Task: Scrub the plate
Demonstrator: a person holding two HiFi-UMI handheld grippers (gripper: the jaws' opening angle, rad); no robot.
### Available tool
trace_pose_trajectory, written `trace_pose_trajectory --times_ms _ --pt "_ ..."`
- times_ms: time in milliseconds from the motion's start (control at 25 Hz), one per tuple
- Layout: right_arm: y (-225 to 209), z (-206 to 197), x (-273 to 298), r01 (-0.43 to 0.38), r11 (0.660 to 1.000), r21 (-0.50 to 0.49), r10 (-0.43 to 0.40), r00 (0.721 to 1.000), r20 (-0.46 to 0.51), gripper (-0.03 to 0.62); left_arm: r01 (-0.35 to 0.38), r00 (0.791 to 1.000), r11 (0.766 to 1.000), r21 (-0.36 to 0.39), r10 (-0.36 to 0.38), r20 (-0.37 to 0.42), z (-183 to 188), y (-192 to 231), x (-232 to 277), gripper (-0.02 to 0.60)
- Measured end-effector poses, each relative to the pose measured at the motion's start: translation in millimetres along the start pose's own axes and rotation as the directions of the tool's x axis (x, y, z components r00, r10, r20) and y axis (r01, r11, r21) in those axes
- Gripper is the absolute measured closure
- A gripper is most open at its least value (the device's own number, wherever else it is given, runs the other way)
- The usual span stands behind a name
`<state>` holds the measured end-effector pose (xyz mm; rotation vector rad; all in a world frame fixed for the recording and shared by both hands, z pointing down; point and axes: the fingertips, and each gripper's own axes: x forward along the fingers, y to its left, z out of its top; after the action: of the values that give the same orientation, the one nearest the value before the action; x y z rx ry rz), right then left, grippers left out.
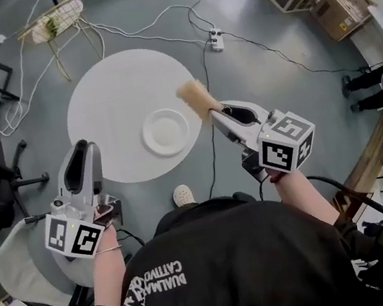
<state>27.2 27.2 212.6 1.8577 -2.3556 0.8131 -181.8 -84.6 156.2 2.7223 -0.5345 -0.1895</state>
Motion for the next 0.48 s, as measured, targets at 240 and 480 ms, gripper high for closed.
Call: trace_pose_trajectory --times_ms 240,480 --pt "-17.1 5.6 45.8 -0.020 1.000 0.000 0.020 0.999 0.029 0.536 0.016 0.985 0.999 -0.038 -0.022 -0.171 -64.3 39.0 31.9 0.418" --pt "-45.3 -60.8 68.4 -0.008 0.996 -0.093 -0.006 0.990 -0.144 0.536 -0.136 0.881 0.985 -0.110 0.070 -0.469 -191.1 68.5 30.5 0.413"
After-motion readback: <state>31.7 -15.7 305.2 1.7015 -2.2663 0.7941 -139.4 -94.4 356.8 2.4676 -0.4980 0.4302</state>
